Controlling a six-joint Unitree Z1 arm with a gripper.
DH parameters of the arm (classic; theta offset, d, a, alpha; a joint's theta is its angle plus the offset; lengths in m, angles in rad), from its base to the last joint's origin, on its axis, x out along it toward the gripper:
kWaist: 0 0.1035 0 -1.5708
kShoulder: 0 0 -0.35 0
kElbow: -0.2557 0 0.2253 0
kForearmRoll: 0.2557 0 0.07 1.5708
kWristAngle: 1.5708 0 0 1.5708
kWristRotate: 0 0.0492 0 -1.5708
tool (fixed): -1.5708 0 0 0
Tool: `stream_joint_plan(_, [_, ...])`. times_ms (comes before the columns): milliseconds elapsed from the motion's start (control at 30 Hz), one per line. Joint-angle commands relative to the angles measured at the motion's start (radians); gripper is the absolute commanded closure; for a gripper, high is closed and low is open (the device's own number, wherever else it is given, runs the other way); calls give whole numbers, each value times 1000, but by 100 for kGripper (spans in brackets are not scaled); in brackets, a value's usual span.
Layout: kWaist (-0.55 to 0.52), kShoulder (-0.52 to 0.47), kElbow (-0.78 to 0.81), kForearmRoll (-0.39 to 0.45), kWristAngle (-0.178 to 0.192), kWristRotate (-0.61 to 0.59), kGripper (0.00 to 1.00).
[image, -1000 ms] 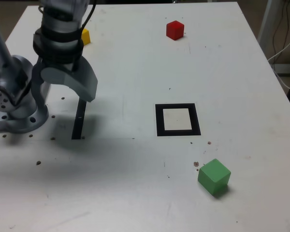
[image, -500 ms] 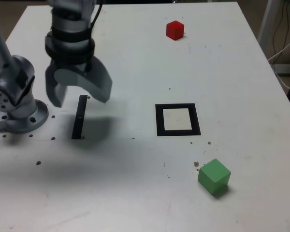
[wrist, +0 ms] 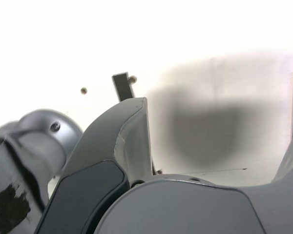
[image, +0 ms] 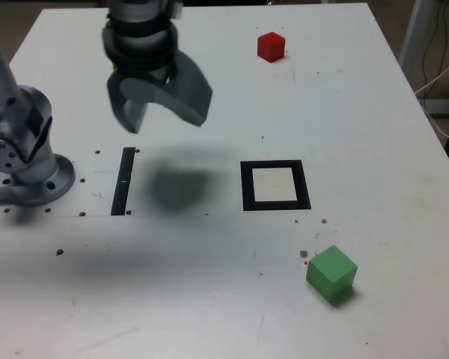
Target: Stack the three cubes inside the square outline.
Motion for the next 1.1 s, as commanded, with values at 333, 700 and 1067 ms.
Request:
stream_joint_plan(333, [193, 101, -247, 89, 9, 280, 1])
stream_joint_plan(700, [351, 277, -557, 209, 30, 507, 1])
stream_joint_plan(1067, [505, 450, -846, 298, 42, 644, 1])
